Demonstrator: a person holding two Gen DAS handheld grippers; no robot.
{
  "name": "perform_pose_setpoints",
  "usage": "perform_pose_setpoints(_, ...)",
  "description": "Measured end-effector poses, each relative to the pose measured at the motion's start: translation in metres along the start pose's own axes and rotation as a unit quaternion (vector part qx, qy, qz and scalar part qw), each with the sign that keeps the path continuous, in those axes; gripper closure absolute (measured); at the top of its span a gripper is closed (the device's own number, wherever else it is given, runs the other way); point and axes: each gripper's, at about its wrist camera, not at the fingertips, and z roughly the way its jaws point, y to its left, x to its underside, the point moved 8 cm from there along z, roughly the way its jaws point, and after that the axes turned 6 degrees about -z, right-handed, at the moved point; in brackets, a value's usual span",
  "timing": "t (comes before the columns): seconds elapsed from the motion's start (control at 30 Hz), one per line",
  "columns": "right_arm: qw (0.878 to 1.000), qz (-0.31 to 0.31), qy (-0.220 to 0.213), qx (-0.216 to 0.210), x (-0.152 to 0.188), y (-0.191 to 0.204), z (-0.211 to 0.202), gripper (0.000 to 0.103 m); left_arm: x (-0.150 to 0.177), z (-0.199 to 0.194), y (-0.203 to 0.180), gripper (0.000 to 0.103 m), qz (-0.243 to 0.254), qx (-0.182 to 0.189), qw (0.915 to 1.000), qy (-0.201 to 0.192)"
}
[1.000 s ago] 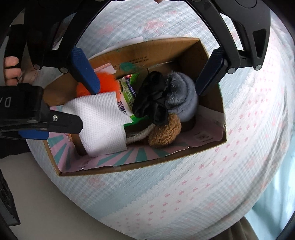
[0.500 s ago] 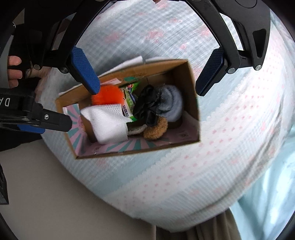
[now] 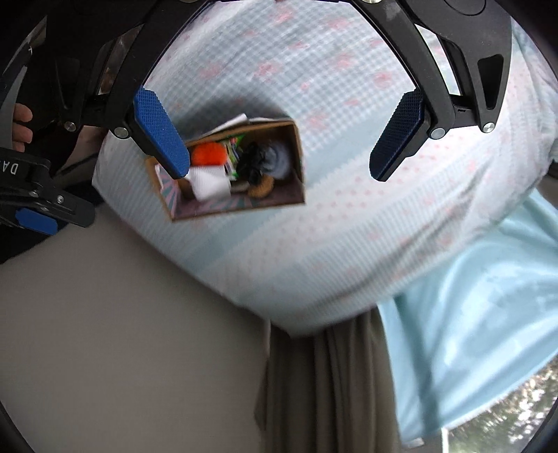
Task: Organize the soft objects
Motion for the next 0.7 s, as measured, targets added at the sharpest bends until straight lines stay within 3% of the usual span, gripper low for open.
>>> perform_pose_setpoints(0.1,0.999,-0.008,-0.043,0.014,-0.003,0.011,-0.041,0.008,-0.011,-0.05,0.012,0.0,-0.007,0.004,0.9982,-0.059)
perform_pose_setpoints(0.27,0.993,-0.016,-0.105,0.043,-0.001,0.028,-0.093,0.008,-0.015,-0.107,0.024,0.0,-0.009,0.001,0.9925,-0.122)
perform_pose_setpoints(0.47,0.985,-0.019,-0.156,0.069,0.01,0.045,-0.129,0.008,-0.006,-0.144,0.034,0.0,-0.014,-0.007,0.9868,-0.162)
perform_pose_setpoints(0.7,0.98,-0.019,-0.186,0.068,0.012,0.056,-0.144,0.008,0.001,-0.165,0.043,0.0,-0.026,0.0,0.9819,-0.187)
